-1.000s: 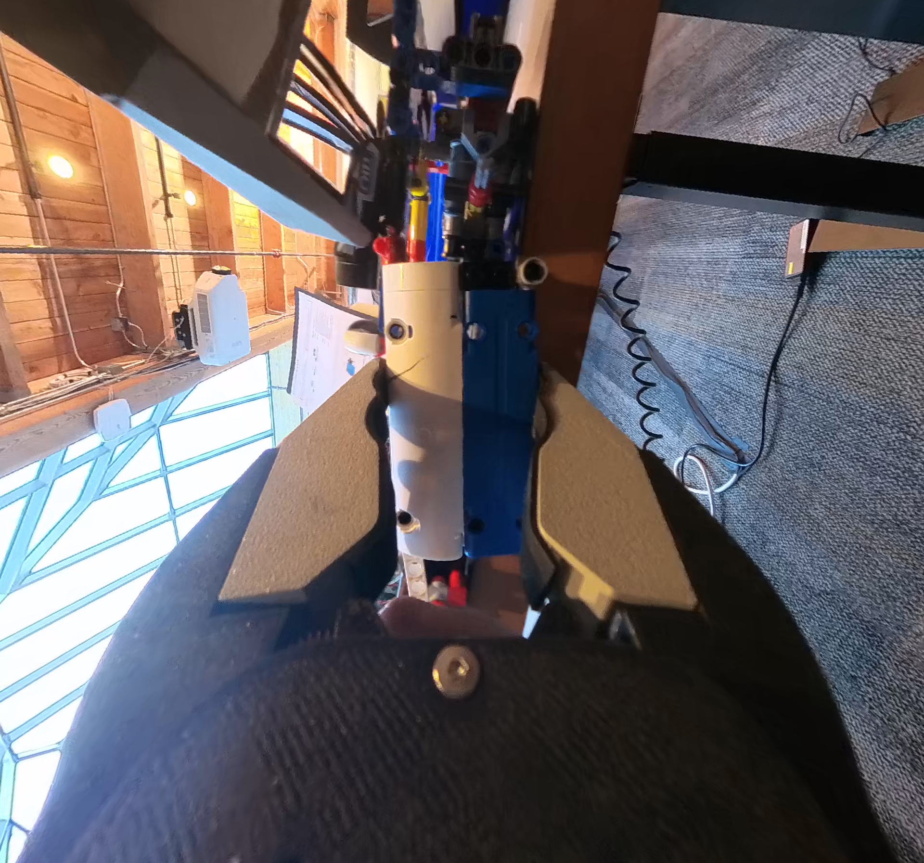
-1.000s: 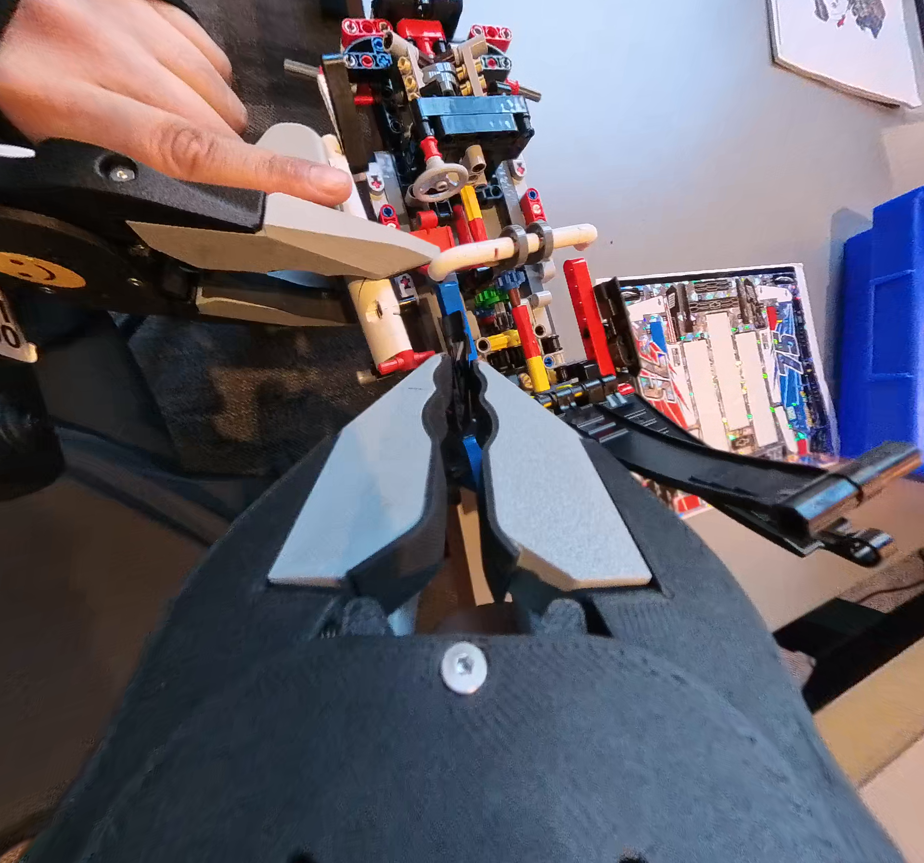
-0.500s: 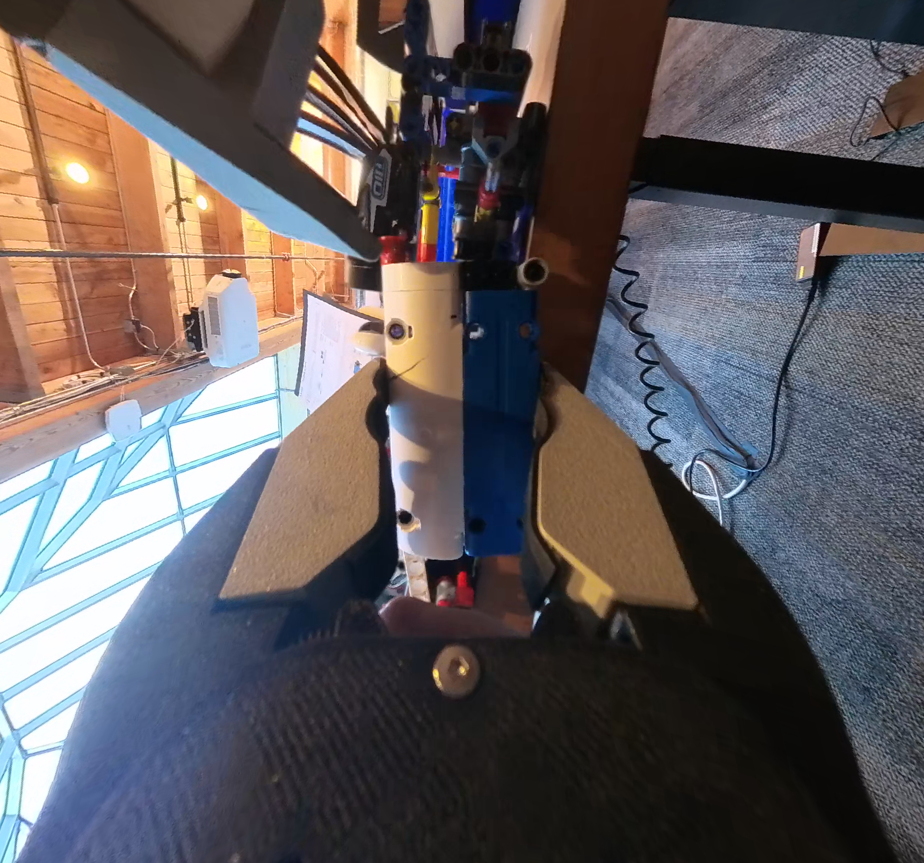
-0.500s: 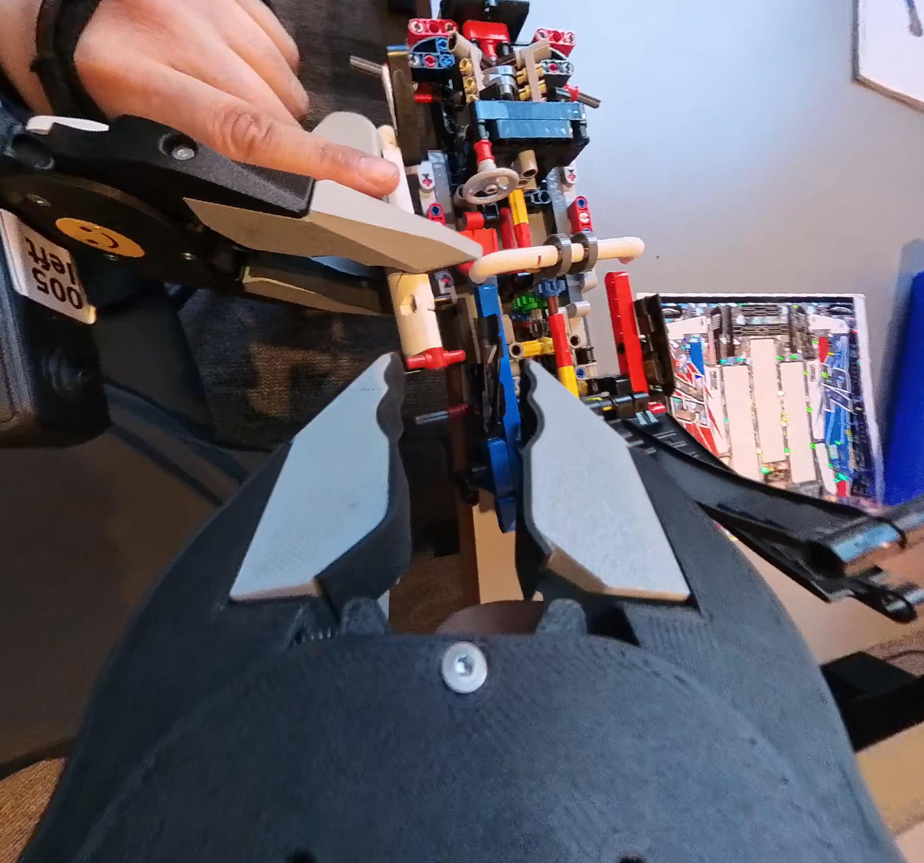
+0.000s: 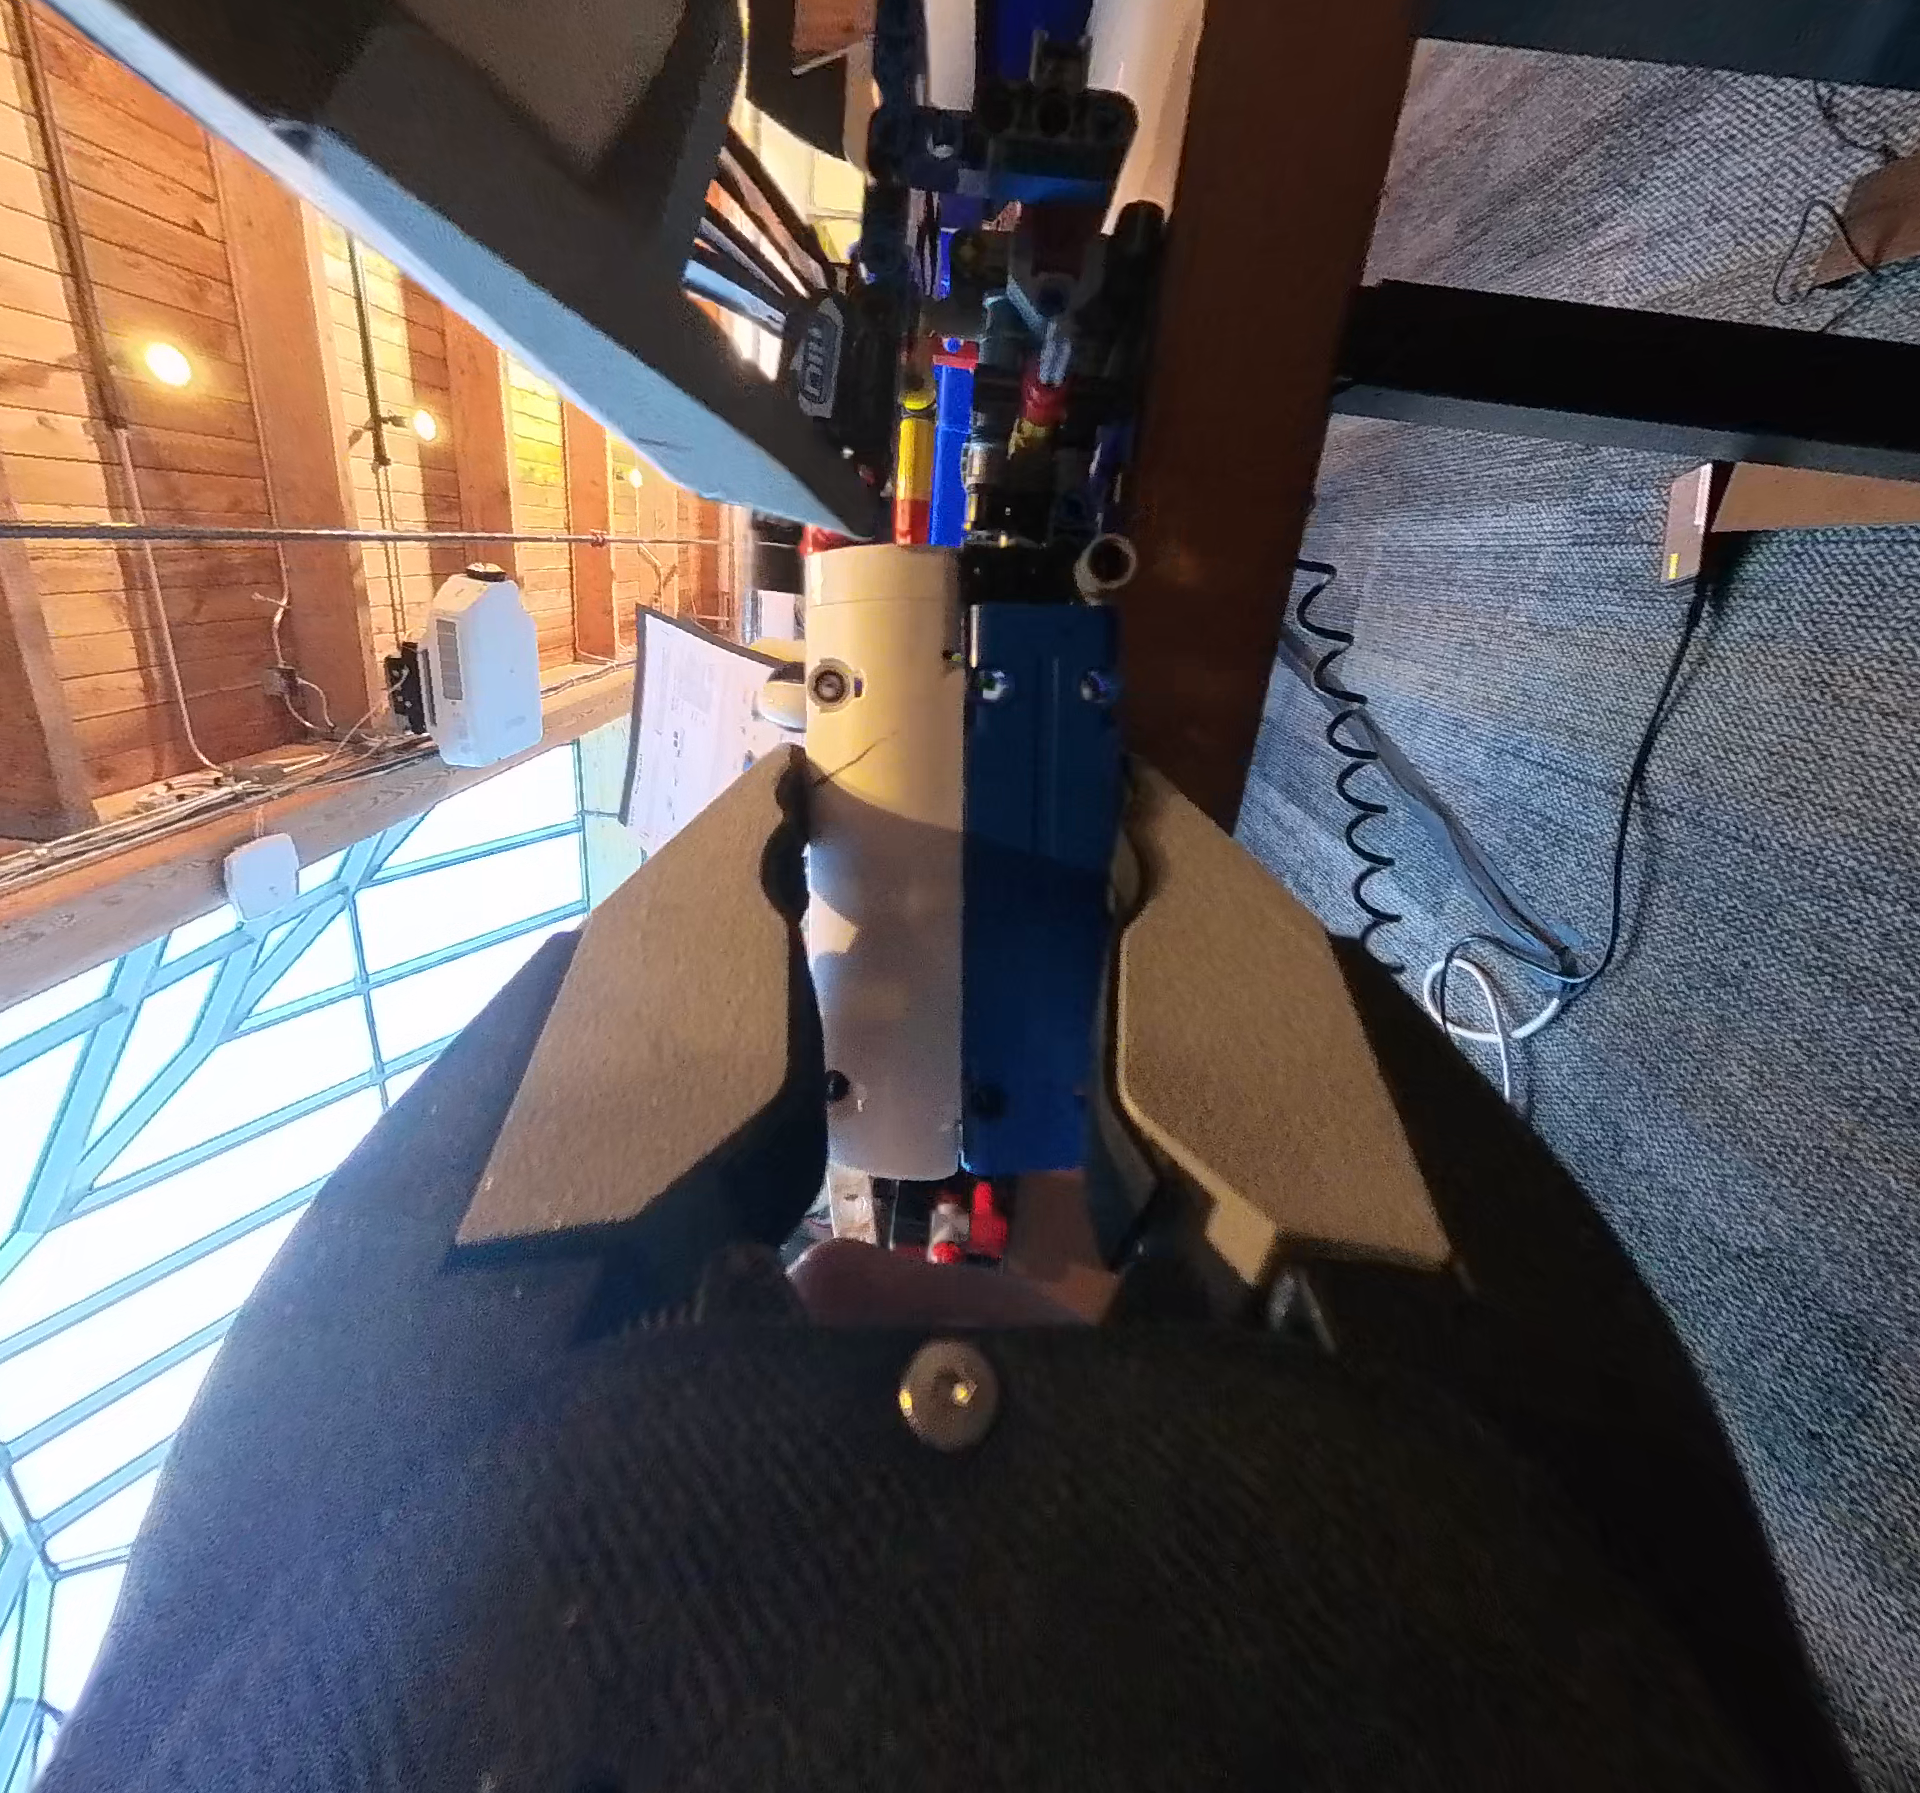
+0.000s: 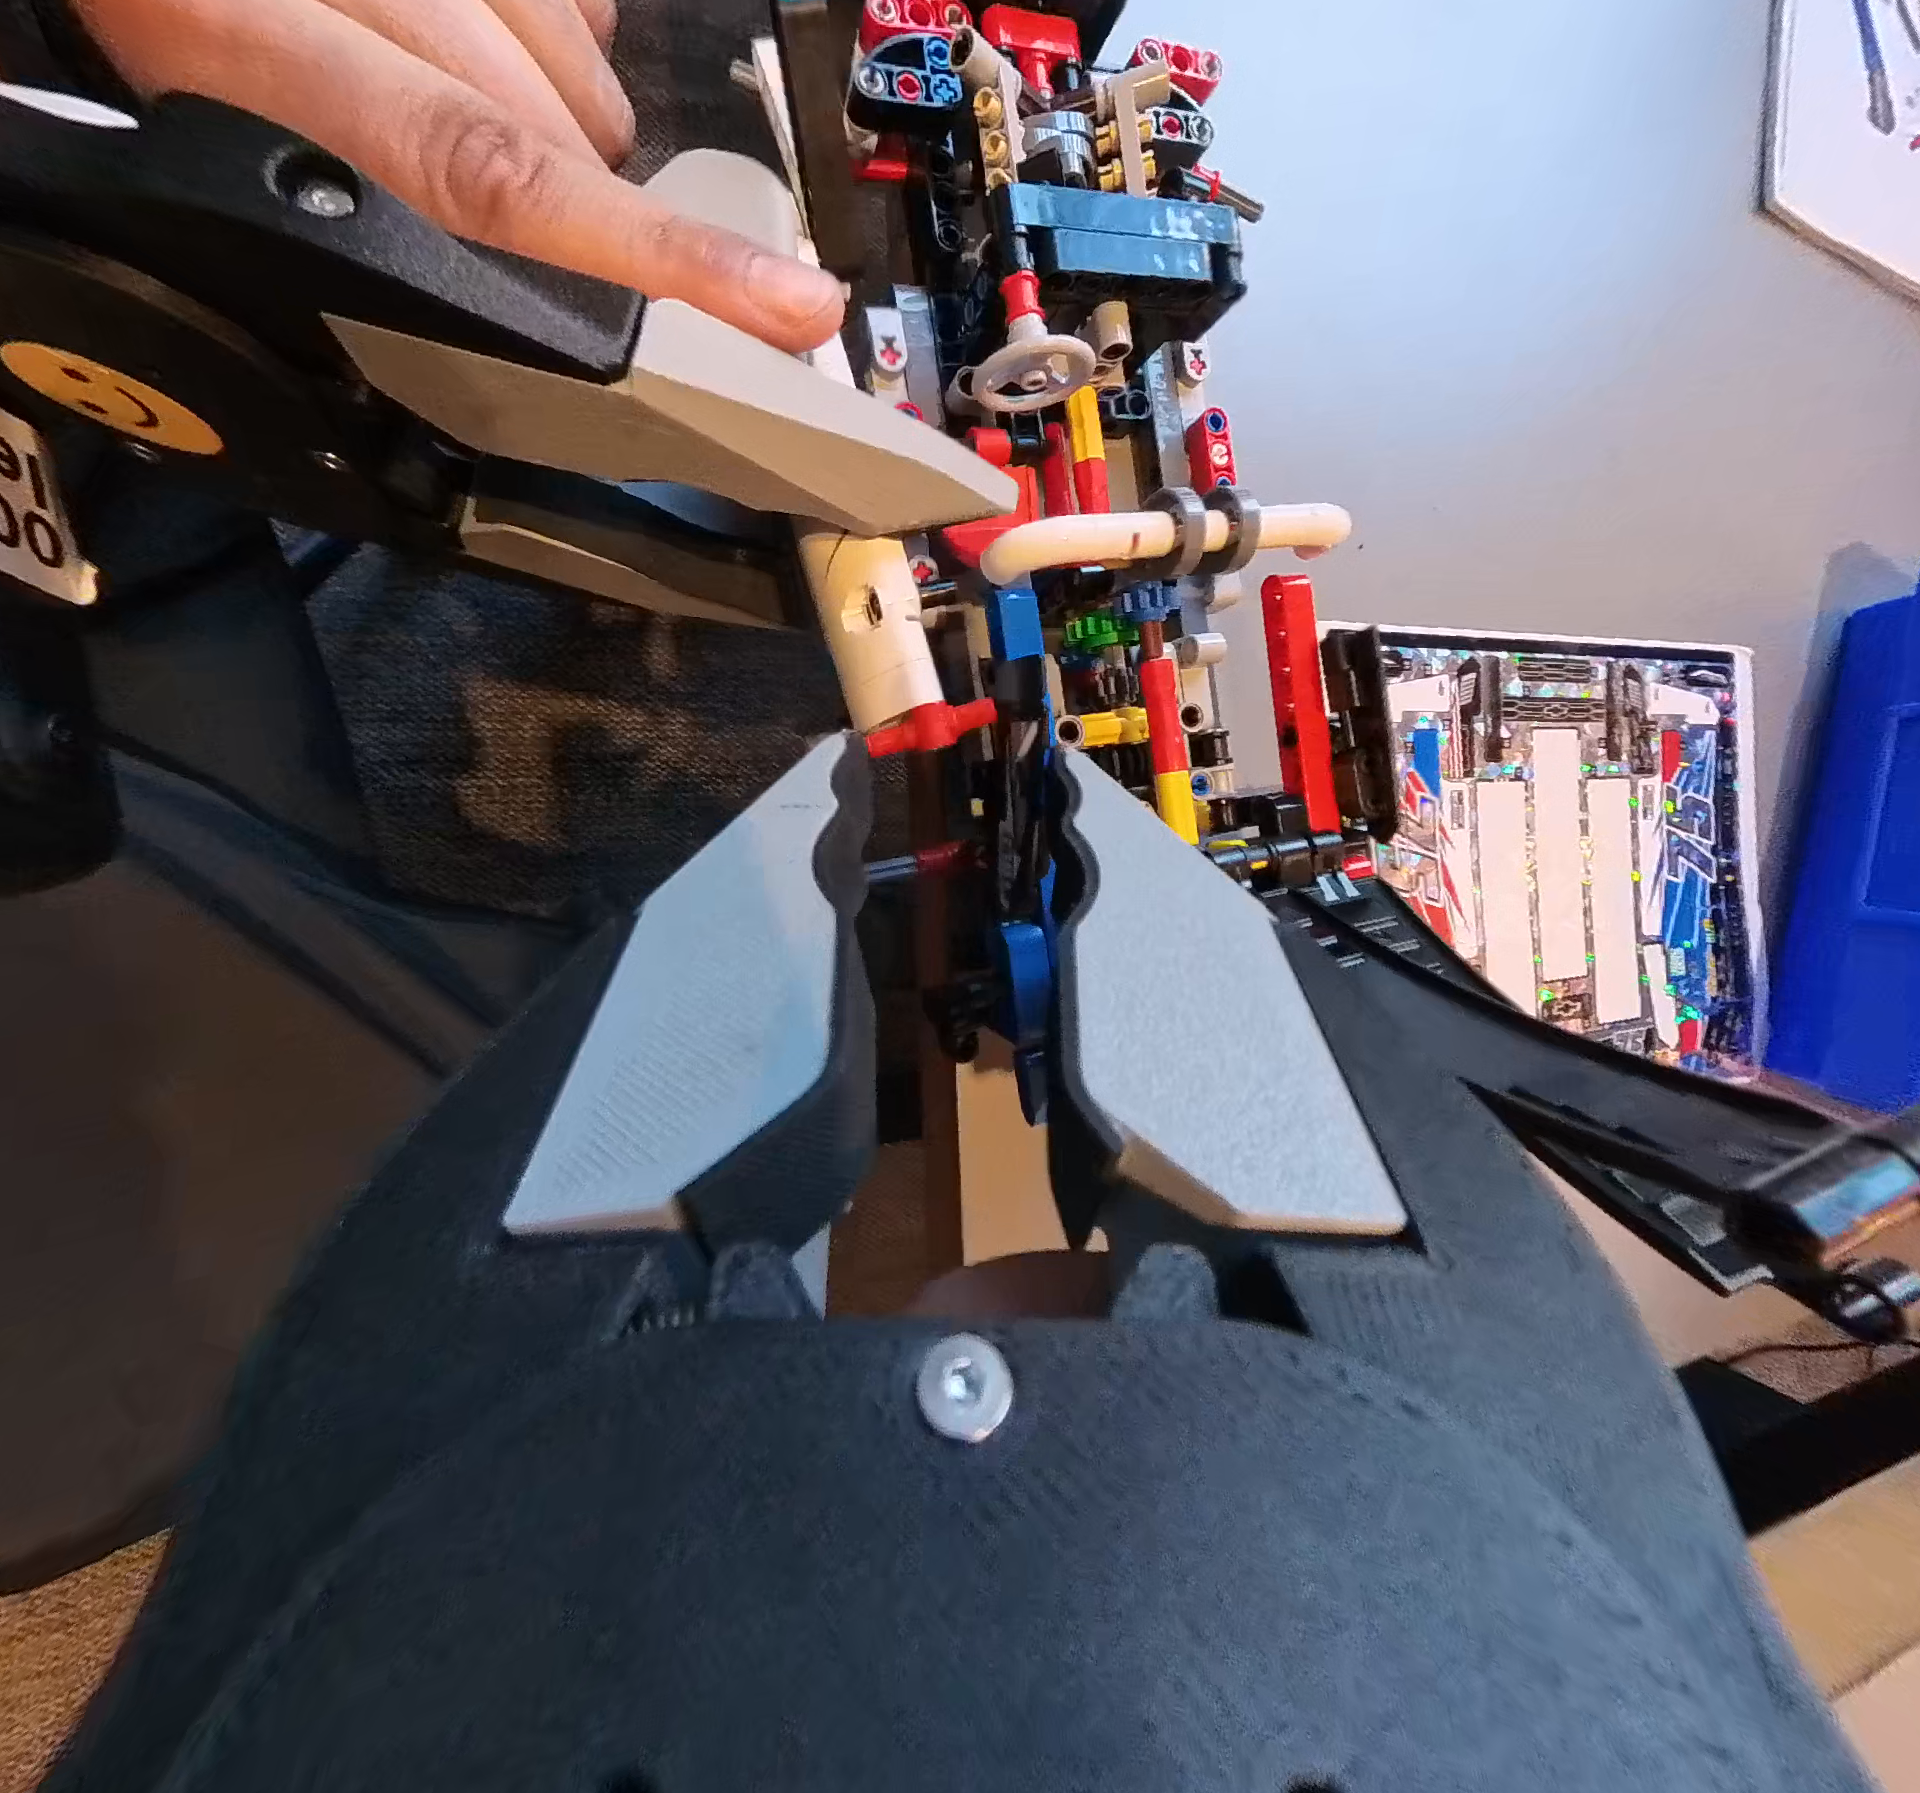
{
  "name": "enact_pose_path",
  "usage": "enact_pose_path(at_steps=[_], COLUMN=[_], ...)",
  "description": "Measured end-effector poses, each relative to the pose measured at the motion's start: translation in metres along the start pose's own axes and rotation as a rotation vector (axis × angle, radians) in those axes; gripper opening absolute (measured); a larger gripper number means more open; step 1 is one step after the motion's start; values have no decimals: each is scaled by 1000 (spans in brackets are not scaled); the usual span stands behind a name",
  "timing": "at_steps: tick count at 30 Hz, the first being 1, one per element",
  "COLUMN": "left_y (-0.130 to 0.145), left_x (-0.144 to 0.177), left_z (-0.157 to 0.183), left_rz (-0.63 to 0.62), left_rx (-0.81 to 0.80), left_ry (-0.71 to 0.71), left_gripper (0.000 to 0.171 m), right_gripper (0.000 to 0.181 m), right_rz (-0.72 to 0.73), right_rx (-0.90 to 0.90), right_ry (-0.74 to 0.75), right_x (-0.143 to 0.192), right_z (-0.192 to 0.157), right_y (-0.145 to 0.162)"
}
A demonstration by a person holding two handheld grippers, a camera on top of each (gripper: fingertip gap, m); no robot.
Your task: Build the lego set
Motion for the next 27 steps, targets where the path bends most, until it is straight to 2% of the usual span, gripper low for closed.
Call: enact_pose_path(at_steps=[7, 9, 14, 21, 23, 27], left_y=[-3, -3, 1, -1, -2, -1], left_x=[10, 13, 23, 50, 60, 82], left_z=[1, 3, 7, -2, -6, -6], left_rz=[15, 16, 27, 0, -21, -63], left_rx=[4, 1, -10, 10, 28, 89], left_ry=[17, 30, 93, 180, 201, 236], left_gripper=[55, 55, 55, 55, 55, 55], right_gripper=[45, 46, 41, 40, 35, 34], right_rz=[-16, 42, 304, 476, 494, 470], right_rx=[32, 6, -195, -472, -501, -560], right_ry=[91, 142, 229, 270, 316, 261], right_x=[11, 25, 52, 31, 25, 9], right_z=[-8, -13, -42, -89, -95, -110], right_y=[0, -2, 8, 41, 49, 57])
Point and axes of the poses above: each gripper's, where its closed fingertips meet, x back along the fingers, y out of its underside, z = x × y across the jaws, the point moved 9 cm from there along x, back along the fingers, and after that the axes turned 9 degrees about z, right-handed, at the moved point
